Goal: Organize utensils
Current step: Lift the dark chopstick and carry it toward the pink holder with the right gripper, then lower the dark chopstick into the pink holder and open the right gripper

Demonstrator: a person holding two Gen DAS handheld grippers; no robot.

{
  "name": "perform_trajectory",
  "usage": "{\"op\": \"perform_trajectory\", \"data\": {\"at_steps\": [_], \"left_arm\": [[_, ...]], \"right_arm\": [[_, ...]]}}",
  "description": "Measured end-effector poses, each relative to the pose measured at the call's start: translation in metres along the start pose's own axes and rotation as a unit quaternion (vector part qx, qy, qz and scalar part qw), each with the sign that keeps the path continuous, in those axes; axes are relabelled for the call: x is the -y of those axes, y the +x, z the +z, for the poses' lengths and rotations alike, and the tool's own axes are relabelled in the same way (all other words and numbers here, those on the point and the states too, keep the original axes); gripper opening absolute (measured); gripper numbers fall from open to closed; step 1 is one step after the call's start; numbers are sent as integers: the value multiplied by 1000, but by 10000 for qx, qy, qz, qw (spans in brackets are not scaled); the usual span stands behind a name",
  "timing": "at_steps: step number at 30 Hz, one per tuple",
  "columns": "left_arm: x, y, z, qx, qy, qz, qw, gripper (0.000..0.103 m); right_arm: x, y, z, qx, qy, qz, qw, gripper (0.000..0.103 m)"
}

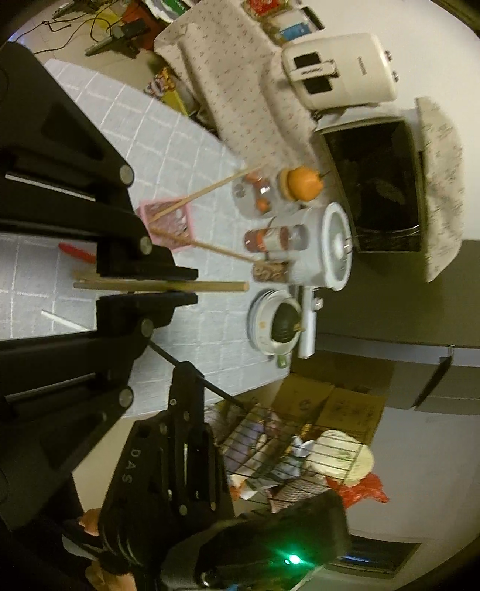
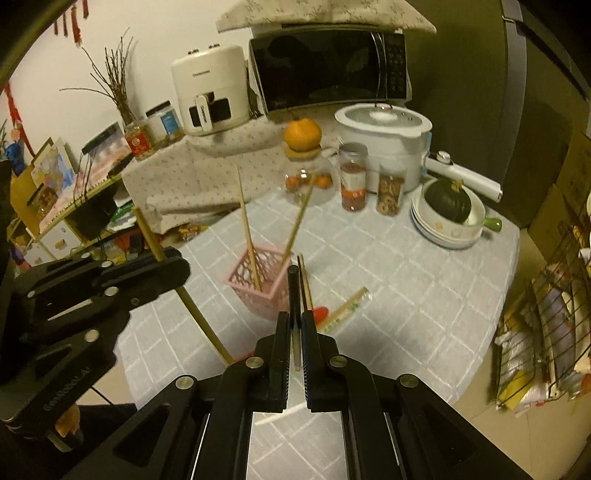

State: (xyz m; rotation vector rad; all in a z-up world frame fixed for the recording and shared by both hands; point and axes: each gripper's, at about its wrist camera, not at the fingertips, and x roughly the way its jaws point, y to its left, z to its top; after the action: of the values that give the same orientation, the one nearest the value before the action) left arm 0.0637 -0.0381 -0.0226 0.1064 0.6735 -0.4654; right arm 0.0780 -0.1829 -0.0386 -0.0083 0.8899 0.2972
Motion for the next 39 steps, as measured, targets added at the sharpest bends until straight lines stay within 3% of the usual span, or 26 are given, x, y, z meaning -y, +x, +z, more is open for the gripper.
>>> {"op": "perform_trajectory", "data": {"at_steps": [12, 21, 27, 39], "left_arm": [[-27, -38, 21, 831, -405, 143, 9956, 6], [-39, -34, 32, 1515, -633, 465, 9853, 6], [-47, 6, 32, 1221, -594, 753, 9879, 6], [-68, 56, 23, 607, -799, 674, 9927, 6]], "right_arm": [[-11, -9, 12, 199, -40, 82, 9998, 6], [-14, -3, 15, 178, -3, 60, 9998, 6], [-14, -5, 24, 299, 66, 54, 9995, 6], [-18, -9, 39, 529, 68, -43, 9986, 6]]}}
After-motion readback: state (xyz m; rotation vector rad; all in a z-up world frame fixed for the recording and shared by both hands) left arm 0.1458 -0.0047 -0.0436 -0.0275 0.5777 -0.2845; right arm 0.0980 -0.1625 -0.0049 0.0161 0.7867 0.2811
